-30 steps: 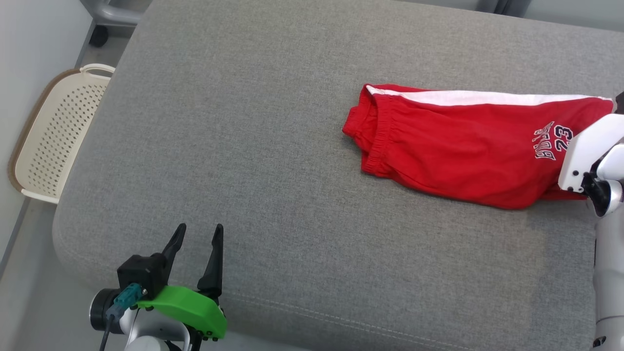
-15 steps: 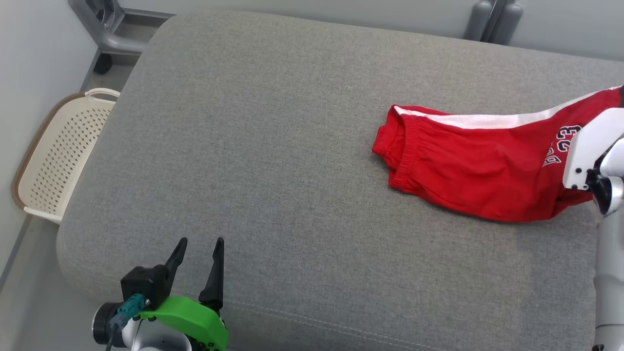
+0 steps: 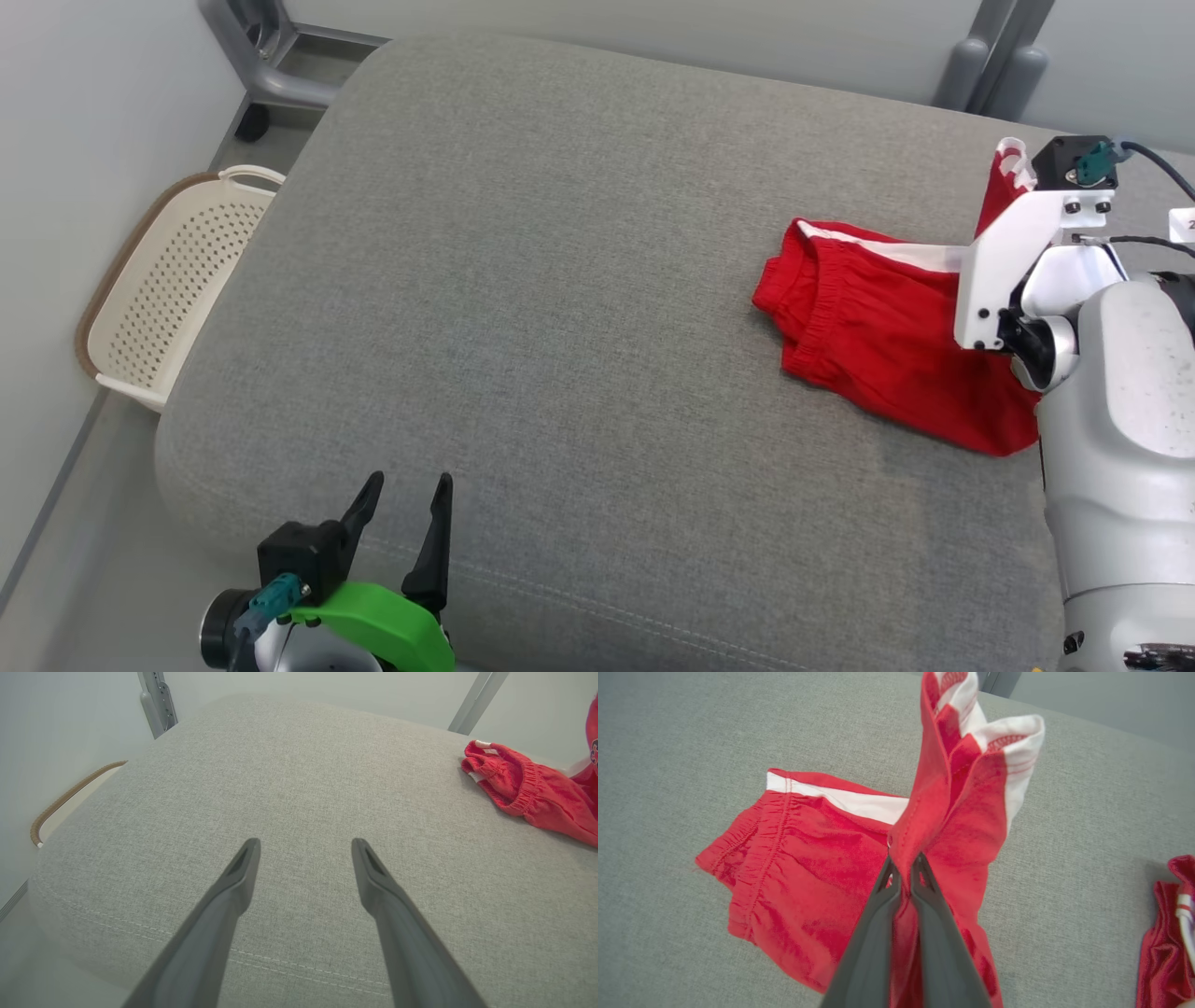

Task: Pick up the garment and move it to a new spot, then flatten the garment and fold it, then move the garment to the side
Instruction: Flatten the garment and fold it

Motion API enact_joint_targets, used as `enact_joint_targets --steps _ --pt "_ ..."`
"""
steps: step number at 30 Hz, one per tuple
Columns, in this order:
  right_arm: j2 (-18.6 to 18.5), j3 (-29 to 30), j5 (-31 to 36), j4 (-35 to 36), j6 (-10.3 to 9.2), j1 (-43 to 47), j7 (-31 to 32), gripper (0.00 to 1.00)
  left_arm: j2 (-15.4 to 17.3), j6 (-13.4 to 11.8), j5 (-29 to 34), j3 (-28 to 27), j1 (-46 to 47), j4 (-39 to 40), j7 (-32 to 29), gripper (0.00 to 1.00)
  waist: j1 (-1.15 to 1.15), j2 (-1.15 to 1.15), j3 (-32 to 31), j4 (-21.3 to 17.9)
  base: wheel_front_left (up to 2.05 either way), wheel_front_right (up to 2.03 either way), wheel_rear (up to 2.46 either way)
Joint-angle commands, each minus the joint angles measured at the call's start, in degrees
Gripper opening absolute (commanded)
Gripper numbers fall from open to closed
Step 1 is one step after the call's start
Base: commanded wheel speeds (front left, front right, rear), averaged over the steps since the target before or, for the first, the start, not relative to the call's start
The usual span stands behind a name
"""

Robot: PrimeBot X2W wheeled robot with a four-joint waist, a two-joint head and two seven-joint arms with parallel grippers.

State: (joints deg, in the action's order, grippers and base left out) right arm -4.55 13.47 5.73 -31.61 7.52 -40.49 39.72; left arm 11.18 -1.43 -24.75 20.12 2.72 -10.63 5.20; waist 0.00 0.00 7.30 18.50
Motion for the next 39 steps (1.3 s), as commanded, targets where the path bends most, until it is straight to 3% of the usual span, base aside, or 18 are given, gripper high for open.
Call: enact_joint_targets --steps 1,12,27,29,39 --pt "0.0 -0.3 0.0 -0.9 -0.07 -0.9 -0.6 0.0 -0.2 0.2 -0.1 0.1 0.3 -0.2 0.2 1.0 0.0 0.0 0.4 1.4 0.0 0.0 0.0" --pt "1.2 -4.4 -0.5 -11.2 -0.07 -4.9 -3.3 0.0 -1.2 0.2 -0.7 1.2 0.7 -1.2 1.1 1.0 0.0 0.0 2.1 6.6 0.0 0.0 0.0" --pt "1.6 -3.6 0.5 -17.6 -0.05 -7.7 -7.6 0.0 -1.8 -0.2 -1.6 1.8 1.2 -2.6 2.2 1.0 0.0 0.0 3.3 9.0 0.0 0.0 0.0" --pt "1.5 -3.4 -1.0 -18.0 -0.05 -8.3 -8.8 1.0 -1.7 -0.4 -1.6 1.7 1.2 -2.7 2.4 1.0 0.0 0.0 3.2 8.8 0.0 0.0 0.0" --pt "1.5 -9.1 -7.1 -18.4 -0.06 -11.1 -13.8 1.0 -0.9 -0.8 -2.1 1.3 1.1 -2.9 2.5 1.0 0.0 0.0 1.5 6.3 0.0 0.0 0.0"
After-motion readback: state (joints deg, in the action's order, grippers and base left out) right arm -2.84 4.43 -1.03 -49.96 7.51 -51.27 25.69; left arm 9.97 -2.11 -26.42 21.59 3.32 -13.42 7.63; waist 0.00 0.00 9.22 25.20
